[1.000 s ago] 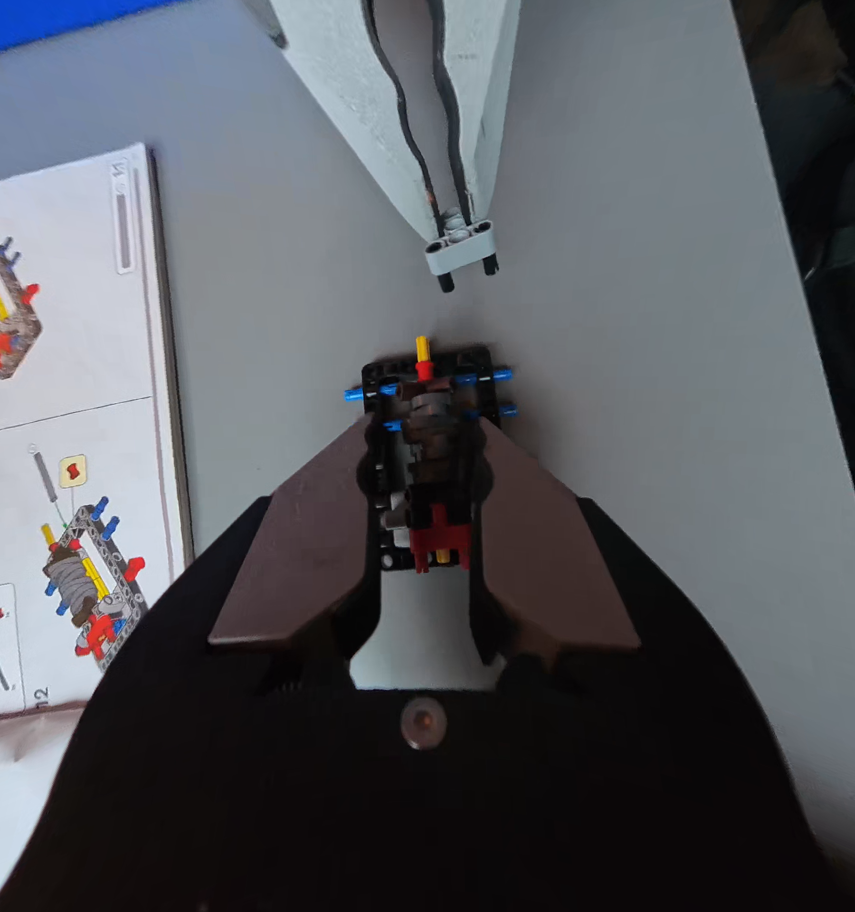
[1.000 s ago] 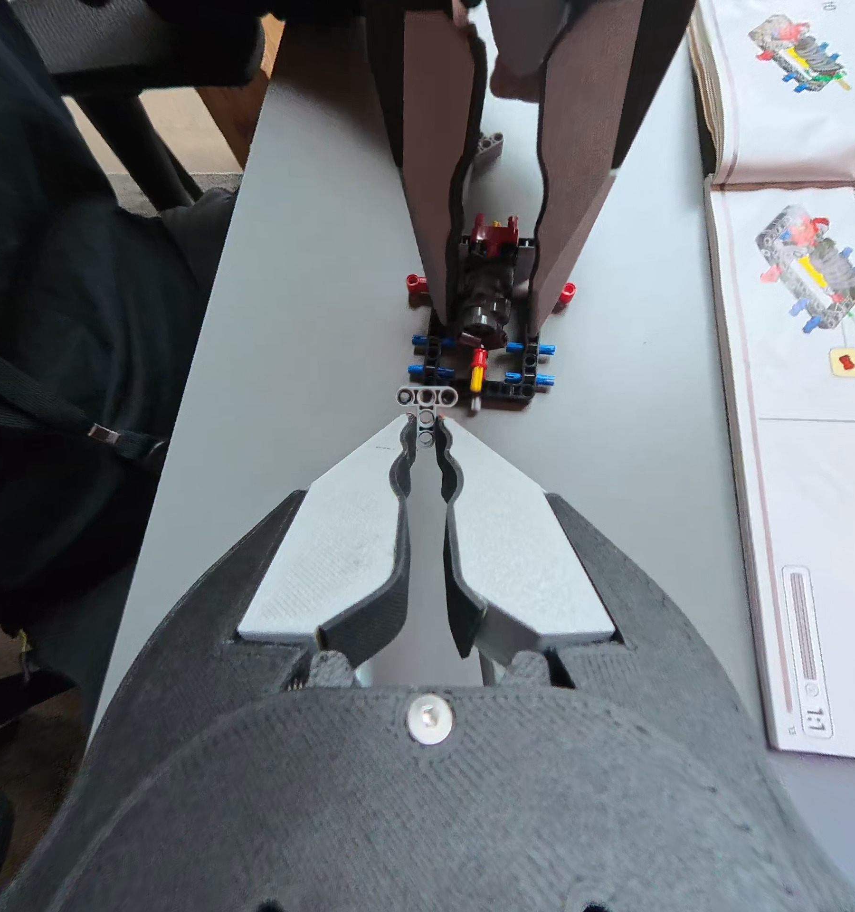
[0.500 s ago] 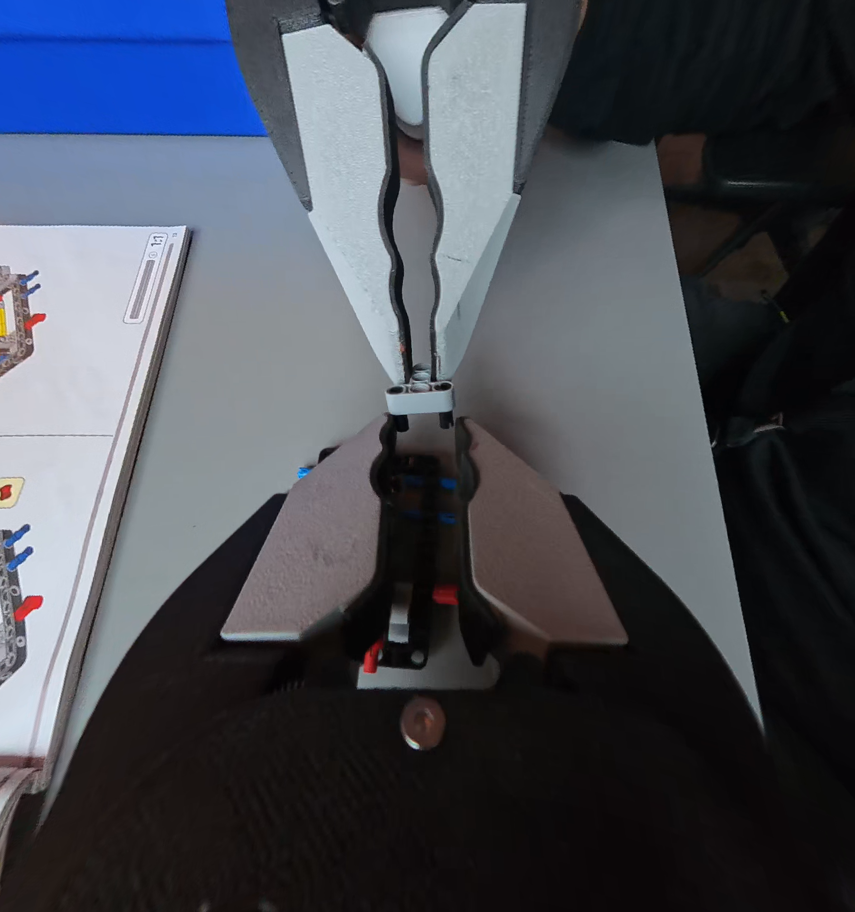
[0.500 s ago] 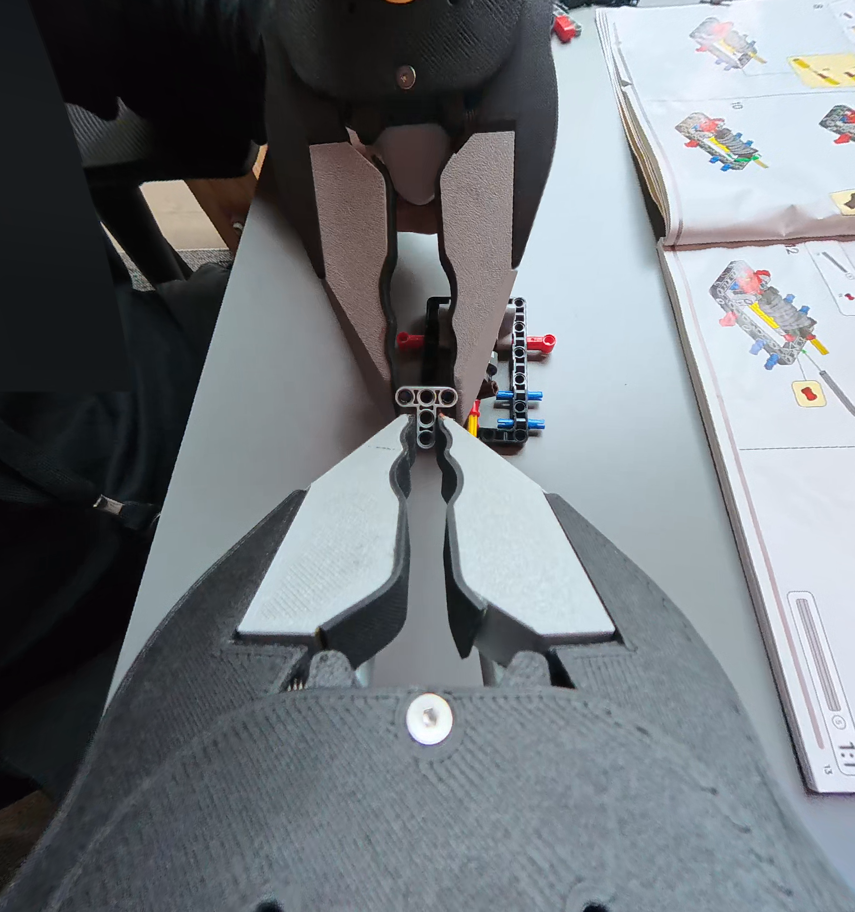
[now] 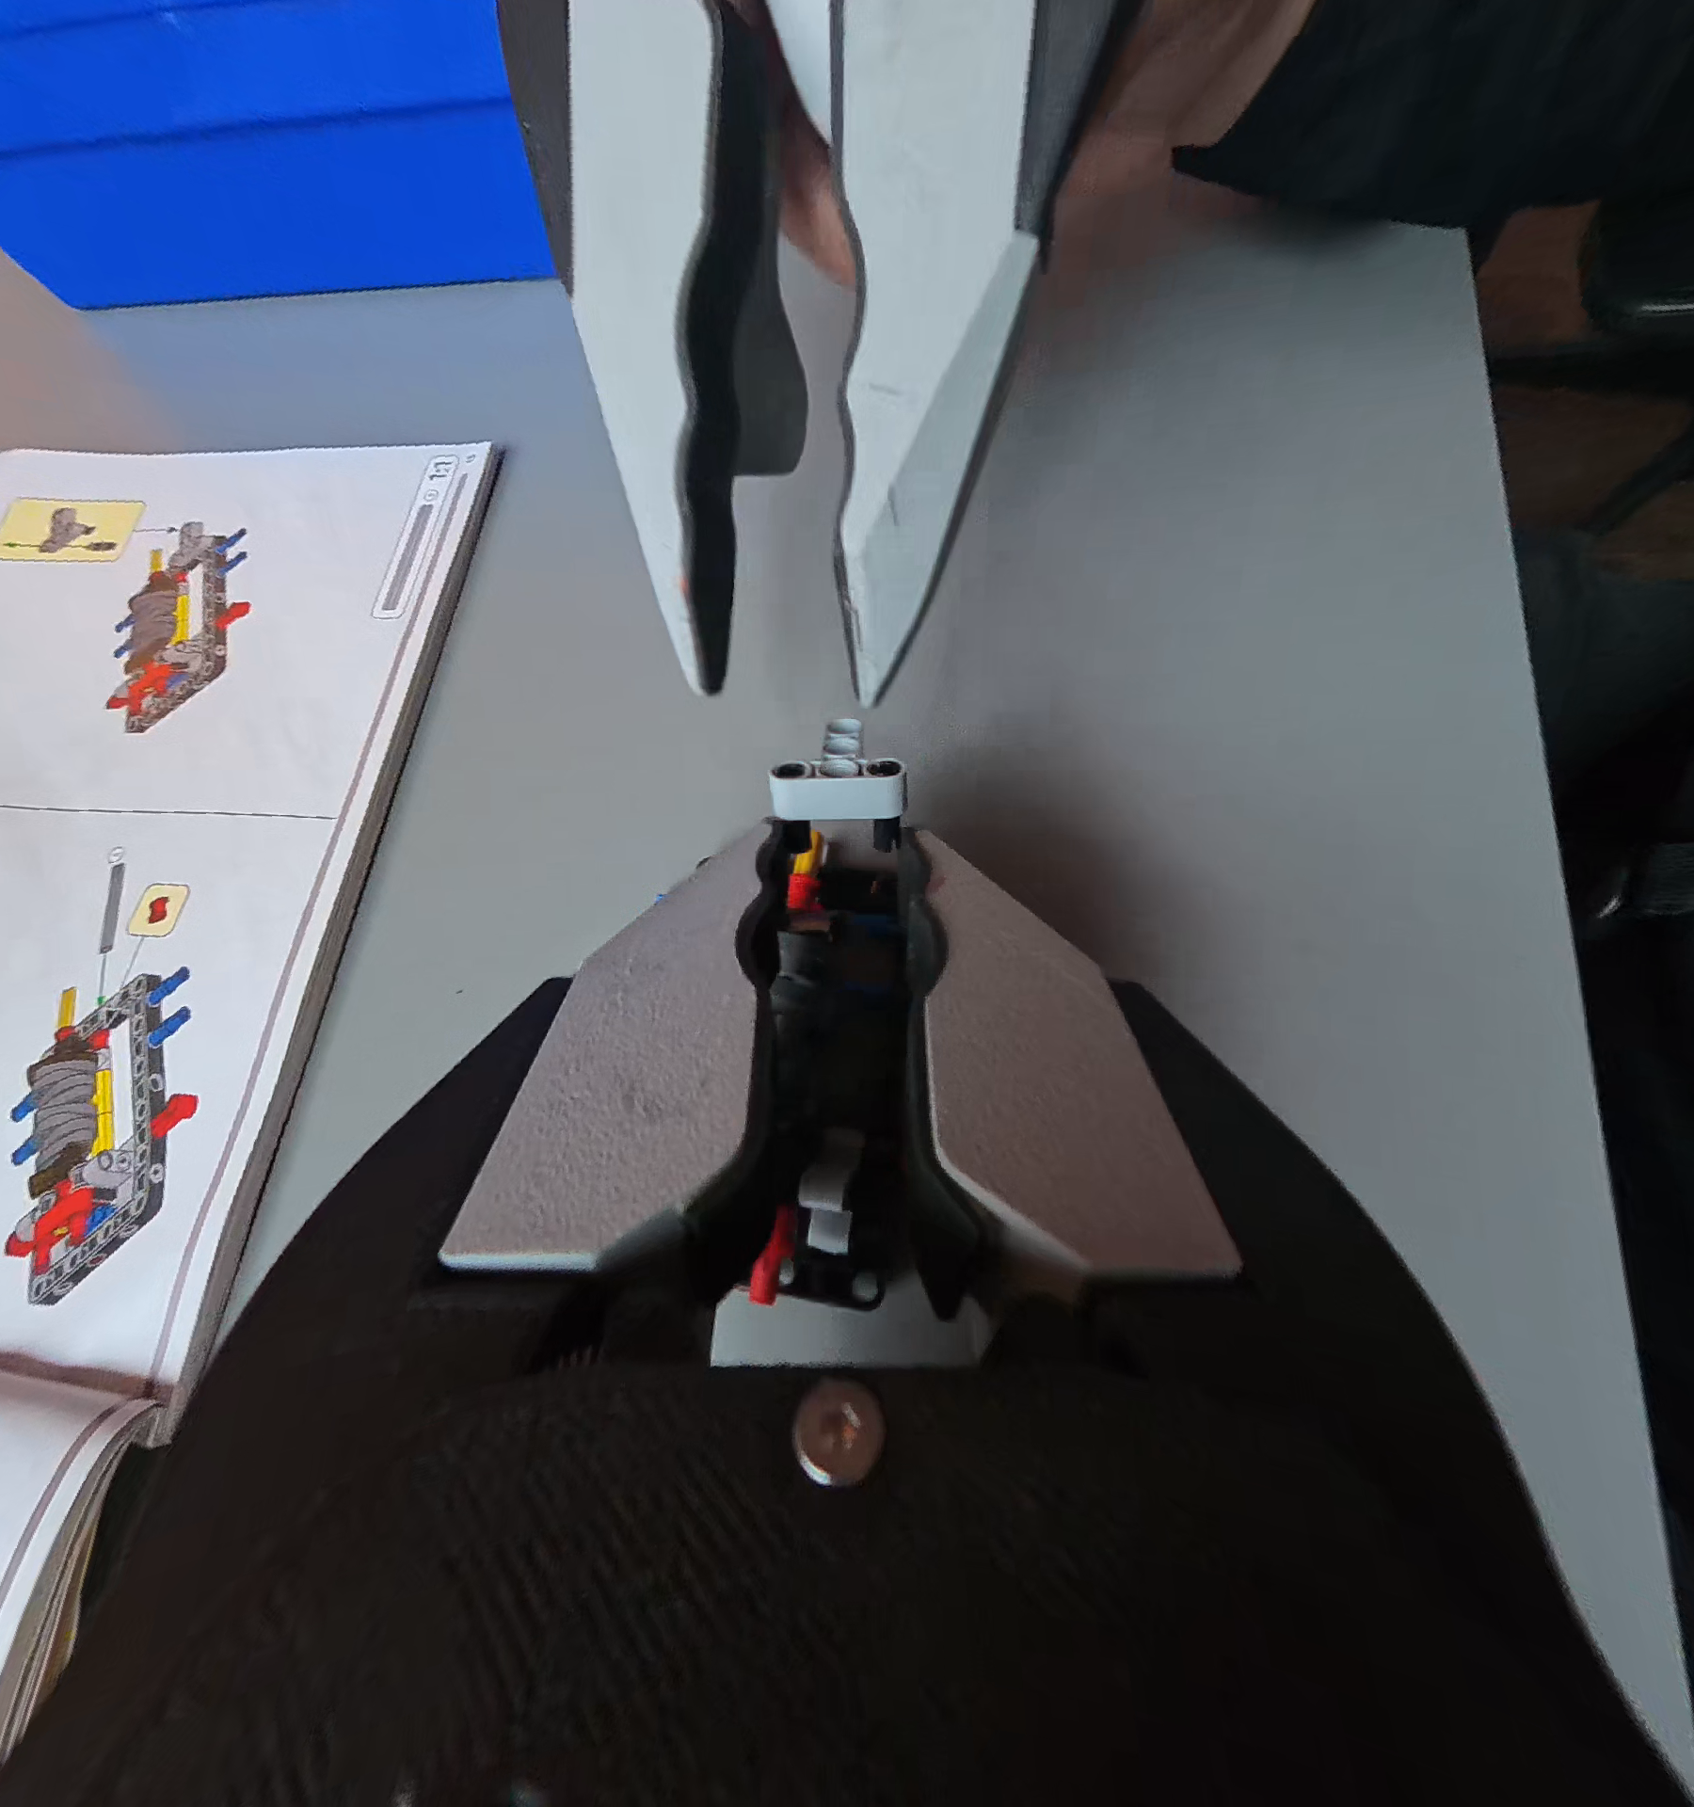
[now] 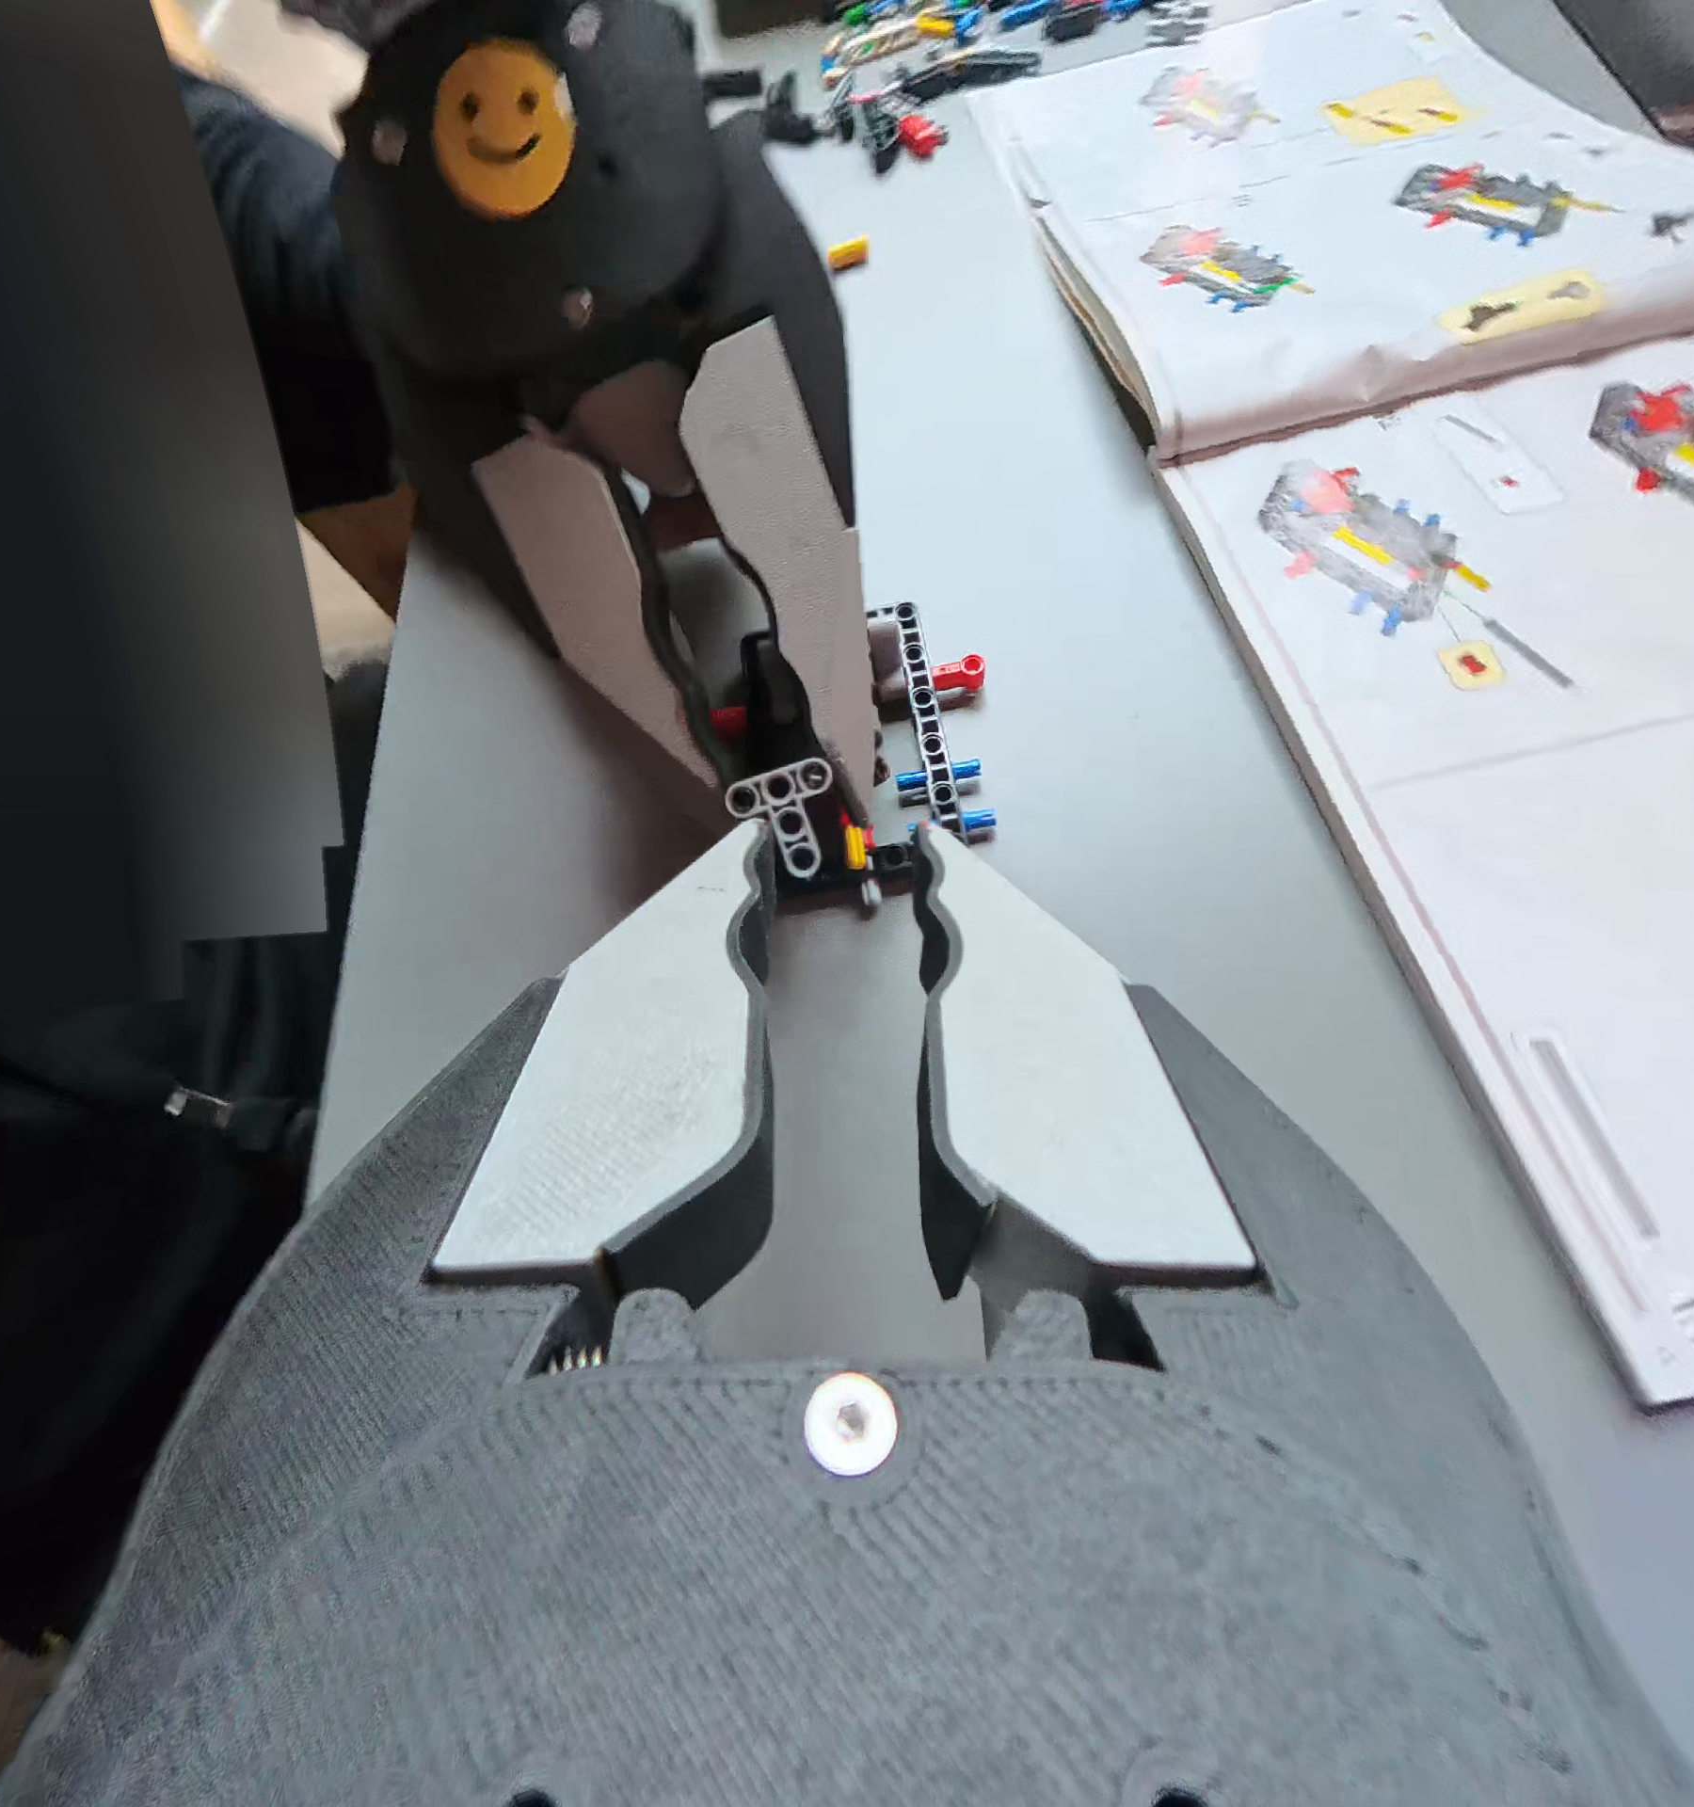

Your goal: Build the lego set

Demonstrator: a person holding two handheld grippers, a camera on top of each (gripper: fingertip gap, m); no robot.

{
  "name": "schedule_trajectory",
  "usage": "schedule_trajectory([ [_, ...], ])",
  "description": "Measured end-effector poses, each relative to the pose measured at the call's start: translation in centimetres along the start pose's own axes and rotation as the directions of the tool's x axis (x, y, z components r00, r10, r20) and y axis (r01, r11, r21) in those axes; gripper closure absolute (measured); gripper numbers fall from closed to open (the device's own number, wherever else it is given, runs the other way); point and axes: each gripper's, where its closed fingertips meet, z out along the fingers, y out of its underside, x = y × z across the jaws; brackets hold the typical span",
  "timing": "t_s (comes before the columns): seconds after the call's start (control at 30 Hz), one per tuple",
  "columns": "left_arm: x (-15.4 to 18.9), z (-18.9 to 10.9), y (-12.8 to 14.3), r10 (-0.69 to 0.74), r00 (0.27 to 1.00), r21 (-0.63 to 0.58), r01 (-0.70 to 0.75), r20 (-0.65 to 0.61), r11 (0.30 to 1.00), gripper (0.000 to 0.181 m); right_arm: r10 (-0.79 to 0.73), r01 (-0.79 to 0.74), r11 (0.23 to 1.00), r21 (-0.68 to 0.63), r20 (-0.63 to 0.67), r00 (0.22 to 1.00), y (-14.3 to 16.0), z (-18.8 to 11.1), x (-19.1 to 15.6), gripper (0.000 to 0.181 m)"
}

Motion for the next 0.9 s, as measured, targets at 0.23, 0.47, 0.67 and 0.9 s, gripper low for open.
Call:
schedule_trajectory([
  [0.23, -1.0, 0.1, -0.2, 0.075, 0.982, -0.029, -0.071, 0.175, 0.997, 0.161, 0.395, -0.394, 0.919, 0.028, -0.067, 0.916, 0.2, -0.5, -0.6, 0.153],
  [0.47, -0.5, 0.0, -0.7, 0.098, 0.974, -0.012, -0.098, 0.206, 0.995, 0.162, 0.555, -0.551, 0.832, 0.061, -0.066, 0.830, 0.4, 0.9, -1.1, 0.153],
  [0.67, -1.0, -0.3, -0.5, 0.098, 0.961, -0.028, -0.094, 0.258, 0.995, 0.161, 0.563, -0.555, 0.827, 0.091, -0.100, 0.821, 0.0, 1.3, -1.0, 0.157],
  [0.9, -1.7, -0.4, 0.0, 0.152, 0.931, -0.093, -0.128, 0.333, 0.987, 0.161, 0.580, -0.567, 0.814, 0.123, -0.114, 0.807, -0.2, 1.7, -0.3, 0.158],
])
